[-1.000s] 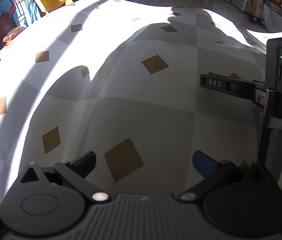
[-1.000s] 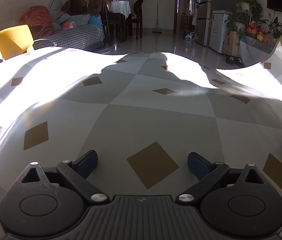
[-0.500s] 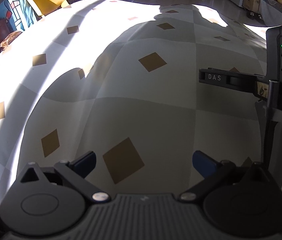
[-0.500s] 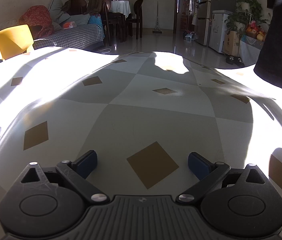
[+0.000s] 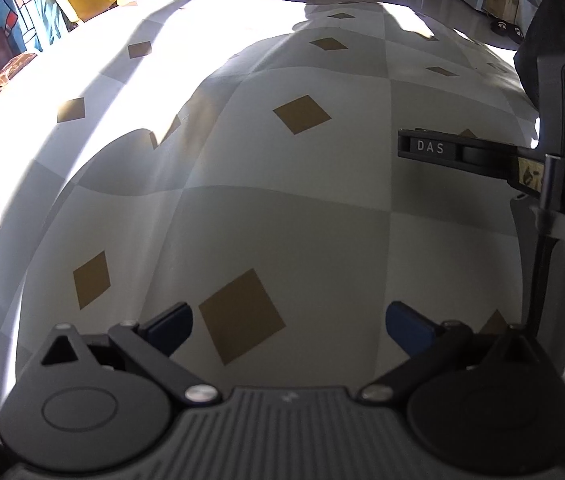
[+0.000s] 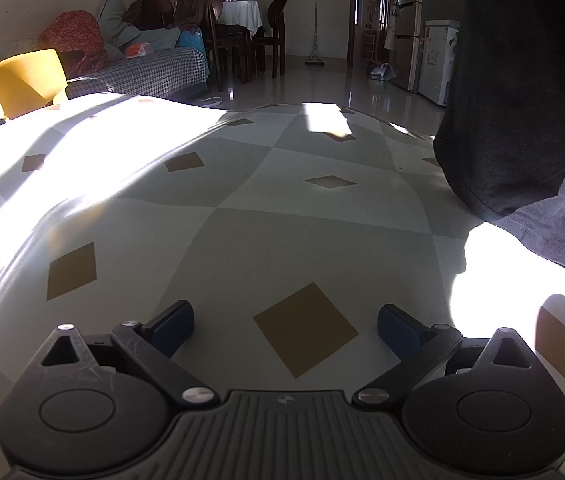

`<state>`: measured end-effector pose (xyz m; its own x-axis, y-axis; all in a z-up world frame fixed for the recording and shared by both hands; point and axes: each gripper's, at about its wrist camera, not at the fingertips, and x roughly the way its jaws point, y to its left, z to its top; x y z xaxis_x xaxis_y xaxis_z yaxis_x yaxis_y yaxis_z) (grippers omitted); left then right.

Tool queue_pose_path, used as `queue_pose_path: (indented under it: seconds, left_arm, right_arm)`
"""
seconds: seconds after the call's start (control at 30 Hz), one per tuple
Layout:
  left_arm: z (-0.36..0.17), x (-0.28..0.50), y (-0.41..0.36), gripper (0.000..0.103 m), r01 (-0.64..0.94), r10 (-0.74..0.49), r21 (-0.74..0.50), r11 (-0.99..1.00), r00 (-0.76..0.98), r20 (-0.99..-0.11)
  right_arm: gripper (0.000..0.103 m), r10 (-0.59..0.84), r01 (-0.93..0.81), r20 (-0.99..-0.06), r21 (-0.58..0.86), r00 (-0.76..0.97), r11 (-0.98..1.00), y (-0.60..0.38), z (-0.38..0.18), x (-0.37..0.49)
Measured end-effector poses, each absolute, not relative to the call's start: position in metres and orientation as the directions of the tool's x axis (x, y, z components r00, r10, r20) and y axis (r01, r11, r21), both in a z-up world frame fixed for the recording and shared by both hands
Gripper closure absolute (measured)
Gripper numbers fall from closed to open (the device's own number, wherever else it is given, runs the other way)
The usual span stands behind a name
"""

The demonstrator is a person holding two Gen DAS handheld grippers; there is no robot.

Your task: Fold clothes

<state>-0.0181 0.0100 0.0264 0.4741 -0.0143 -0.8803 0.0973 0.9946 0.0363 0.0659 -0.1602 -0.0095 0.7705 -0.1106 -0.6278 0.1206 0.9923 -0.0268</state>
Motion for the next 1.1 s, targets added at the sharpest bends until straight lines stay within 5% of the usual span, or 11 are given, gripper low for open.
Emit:
queue_pose_path:
  seconds: [1.1]
  left_arm:
    - [0.011, -0.013, 0.011, 0.000, 0.080, 0.006, 0.047, 0.996, 0.449, -0.894]
  right_arm:
    - [0.003, -0.112, 0.122, -0.628, -0.027, 0.770, 0.992, -0.161, -0.011, 0.065]
